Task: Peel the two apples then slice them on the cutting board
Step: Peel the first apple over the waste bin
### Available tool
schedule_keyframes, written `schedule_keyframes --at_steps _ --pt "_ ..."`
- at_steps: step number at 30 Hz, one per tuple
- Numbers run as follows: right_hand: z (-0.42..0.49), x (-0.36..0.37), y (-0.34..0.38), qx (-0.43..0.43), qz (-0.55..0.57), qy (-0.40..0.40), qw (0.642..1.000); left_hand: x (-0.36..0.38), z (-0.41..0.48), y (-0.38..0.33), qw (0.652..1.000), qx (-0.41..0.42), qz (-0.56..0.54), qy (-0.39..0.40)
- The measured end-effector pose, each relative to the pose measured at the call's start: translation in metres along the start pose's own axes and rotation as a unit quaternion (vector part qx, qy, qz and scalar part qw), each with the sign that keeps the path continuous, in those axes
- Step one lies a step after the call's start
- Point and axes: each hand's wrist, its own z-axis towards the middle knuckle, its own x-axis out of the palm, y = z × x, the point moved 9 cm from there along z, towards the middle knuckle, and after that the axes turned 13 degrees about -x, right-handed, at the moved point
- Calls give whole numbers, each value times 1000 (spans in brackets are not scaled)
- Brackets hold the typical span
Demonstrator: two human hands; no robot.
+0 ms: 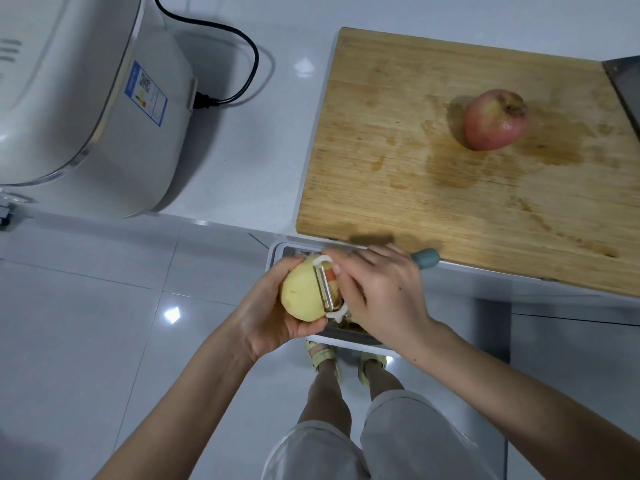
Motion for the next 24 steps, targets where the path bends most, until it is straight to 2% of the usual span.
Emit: schedule_keyframes --at_steps 3,6,13,19,24 --pt "10 -2 9 -43 -38 6 998 -1 2 0 998 9 46 -49" --pt "11 0 6 -43 -29 18 998 -4 4 0 997 11 52 -60" --pt "-8 -1 -17 52 80 0 995 3 1 6 999 -25 42 6" --pt "-18 7 -28 87 79 -2 993 -1 0 5 999 -34 2 22" --pt "-40 33 -41 128 40 83 987 7 -5 -1 995 -34 -58 76"
